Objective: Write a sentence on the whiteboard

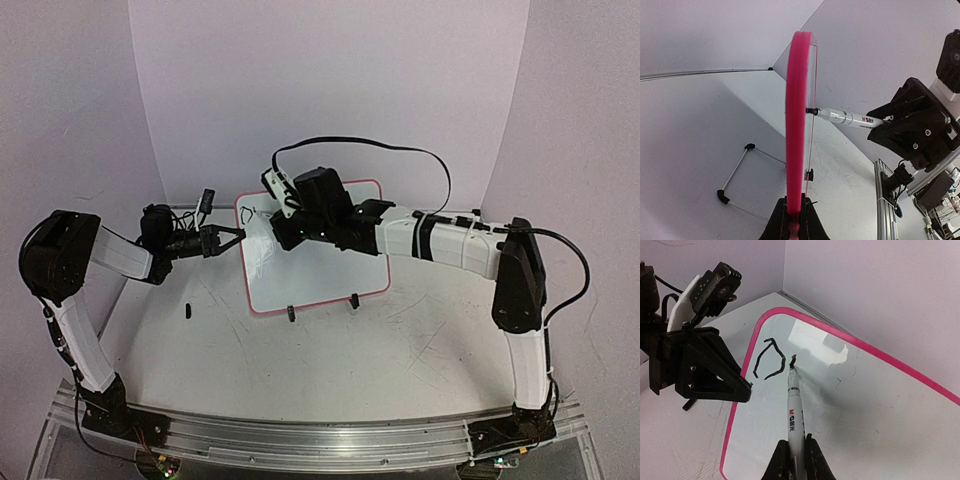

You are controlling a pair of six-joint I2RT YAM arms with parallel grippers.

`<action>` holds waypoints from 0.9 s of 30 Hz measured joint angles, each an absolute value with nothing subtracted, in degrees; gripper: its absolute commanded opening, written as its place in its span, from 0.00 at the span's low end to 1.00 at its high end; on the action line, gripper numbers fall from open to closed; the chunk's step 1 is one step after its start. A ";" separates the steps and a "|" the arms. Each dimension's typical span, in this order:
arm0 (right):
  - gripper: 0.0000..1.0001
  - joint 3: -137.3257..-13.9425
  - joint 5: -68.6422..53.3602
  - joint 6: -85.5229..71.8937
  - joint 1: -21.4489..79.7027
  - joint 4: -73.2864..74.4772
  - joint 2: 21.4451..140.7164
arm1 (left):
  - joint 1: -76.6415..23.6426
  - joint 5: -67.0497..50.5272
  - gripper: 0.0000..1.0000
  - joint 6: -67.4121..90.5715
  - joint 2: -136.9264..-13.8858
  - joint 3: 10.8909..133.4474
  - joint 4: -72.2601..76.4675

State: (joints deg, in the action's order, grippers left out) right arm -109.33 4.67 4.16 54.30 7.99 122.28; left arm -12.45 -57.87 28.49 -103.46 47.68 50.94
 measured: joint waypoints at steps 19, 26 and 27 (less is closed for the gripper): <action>0.00 -106.10 4.67 2.76 55.44 7.73 121.67 | -12.43 -57.87 0.00 28.49 -103.46 47.68 50.87; 0.00 -106.92 5.00 2.83 55.44 8.23 121.67 | -12.43 -57.89 0.00 28.49 -103.46 47.68 50.90; 0.00 -107.18 5.25 2.82 55.43 8.28 121.67 | -12.43 -57.90 0.00 28.49 -103.46 47.68 50.91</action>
State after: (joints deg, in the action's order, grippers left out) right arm -107.18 5.25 2.82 55.43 8.28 121.67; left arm -12.43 -57.90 28.49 -103.46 47.68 50.91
